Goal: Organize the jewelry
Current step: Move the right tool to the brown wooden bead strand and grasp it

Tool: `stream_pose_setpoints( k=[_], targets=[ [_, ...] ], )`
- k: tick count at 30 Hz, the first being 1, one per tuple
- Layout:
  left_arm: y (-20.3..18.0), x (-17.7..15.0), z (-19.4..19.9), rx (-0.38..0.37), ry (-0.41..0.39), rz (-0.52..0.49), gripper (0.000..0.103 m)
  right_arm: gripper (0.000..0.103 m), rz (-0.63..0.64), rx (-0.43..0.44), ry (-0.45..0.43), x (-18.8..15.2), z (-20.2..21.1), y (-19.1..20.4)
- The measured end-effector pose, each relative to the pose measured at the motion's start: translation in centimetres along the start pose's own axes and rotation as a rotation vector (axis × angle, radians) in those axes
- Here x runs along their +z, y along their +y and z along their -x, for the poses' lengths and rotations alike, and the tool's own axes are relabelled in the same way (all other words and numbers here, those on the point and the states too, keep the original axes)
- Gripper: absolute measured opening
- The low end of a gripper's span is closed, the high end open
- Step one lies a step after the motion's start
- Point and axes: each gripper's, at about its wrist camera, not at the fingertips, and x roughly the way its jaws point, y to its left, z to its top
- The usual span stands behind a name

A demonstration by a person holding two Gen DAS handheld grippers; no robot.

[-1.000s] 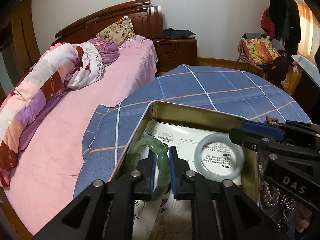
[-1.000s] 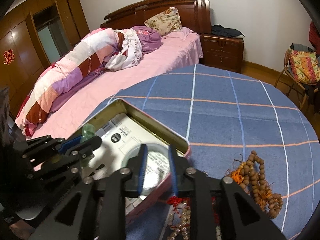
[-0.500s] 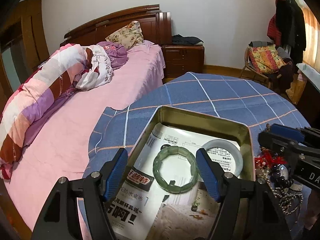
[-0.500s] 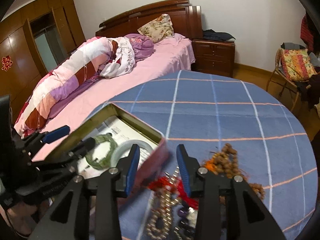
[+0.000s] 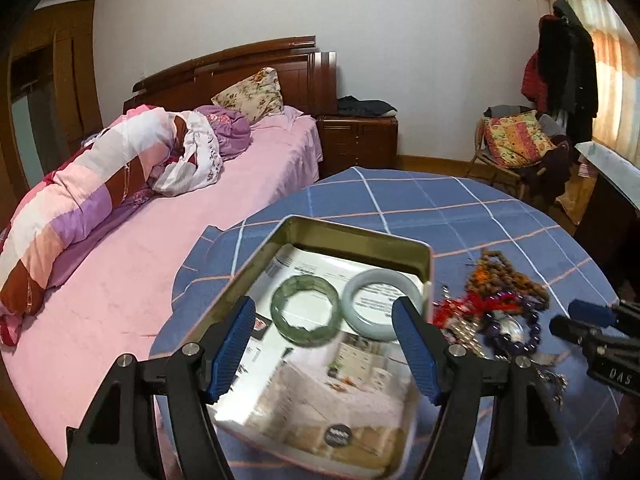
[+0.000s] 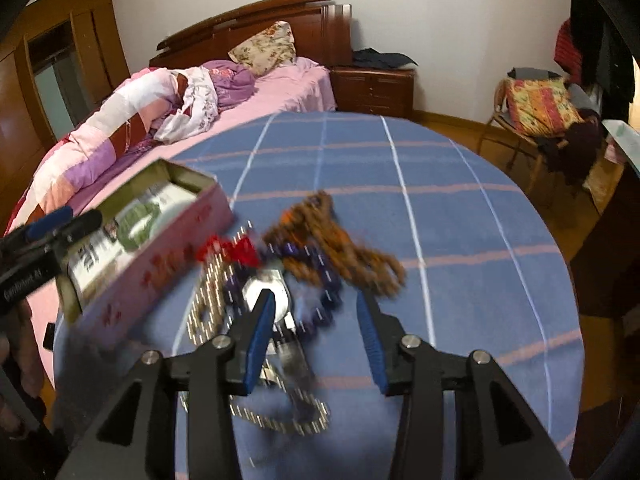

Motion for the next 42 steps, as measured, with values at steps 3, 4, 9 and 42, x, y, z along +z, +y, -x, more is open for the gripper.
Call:
stream_pose_setpoints(
  k=[3, 4, 9, 42],
  targets=[
    [-0.7, -0.6, 0.5, -0.030, 0.007, 0.007, 0.071, 0.046, 0.011, -0.011, 0.019, -1.3, 0.5, -0.3],
    [-1.1, -0.9, 0.7, -0.035, 0.007, 0.000, 0.071, 0.046, 0.012, -0.016, 0.022, -1.6, 0.7, -0.5],
    [-2.9, -1.4, 1.5, -0.037, -0.005, -0.043, 0.071, 0.045, 0.021, 0.011, 0.034, -2.3, 1.1, -0.6],
    [-9.6, -0.2, -3.1, -0.132, 0.077, -0.121, 0.071, 0.032, 0.032, 0.037, 0.027, 3.7, -5.1, -2.6]
  ],
)
